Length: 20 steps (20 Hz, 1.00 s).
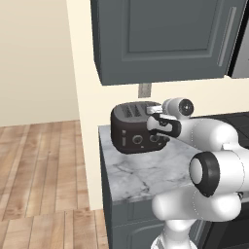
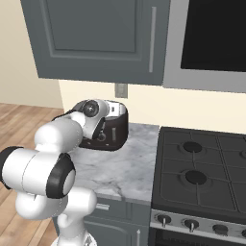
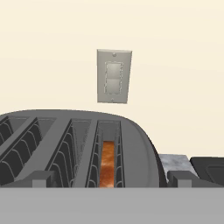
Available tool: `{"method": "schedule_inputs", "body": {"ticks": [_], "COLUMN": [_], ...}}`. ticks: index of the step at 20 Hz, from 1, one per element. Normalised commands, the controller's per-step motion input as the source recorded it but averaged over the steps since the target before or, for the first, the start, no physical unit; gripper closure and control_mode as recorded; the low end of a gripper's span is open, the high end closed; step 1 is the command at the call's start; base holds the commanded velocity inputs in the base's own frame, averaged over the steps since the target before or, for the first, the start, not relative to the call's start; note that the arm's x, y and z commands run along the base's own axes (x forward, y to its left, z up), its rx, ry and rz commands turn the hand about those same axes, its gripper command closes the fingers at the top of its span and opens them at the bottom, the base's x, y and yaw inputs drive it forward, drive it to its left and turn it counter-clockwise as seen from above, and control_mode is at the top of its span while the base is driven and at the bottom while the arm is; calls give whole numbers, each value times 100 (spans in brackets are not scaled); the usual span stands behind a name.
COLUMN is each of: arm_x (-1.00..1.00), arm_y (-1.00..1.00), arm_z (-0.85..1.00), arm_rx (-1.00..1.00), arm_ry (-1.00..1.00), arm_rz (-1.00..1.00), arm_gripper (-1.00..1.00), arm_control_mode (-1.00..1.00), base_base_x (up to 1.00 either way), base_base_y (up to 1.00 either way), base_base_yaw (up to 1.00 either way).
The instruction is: Start the toaster. Once the lever pops up, take the bread to the plate on the dining counter.
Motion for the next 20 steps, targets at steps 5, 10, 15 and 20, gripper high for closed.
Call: {"method": "schedule_inputs", "body": {"ticks": [5, 10, 15, 20], "arm_x": [0, 0, 0, 0], "arm_y": [0, 0, 0, 0], "arm_z": [0, 0, 0, 0], "arm_rx": [0, 0, 0, 0], "arm_ry": [0, 0, 0, 0], "arm_rz": [0, 0, 0, 0], "arm_gripper": [-100, -100, -100, -100], "arm_control_mode": [-100, -100, -100, -100], "base_base_x": [0, 0, 0, 0], "base_base_y": [0, 0, 0, 0], "base_base_yaw": [0, 0, 0, 0]}}
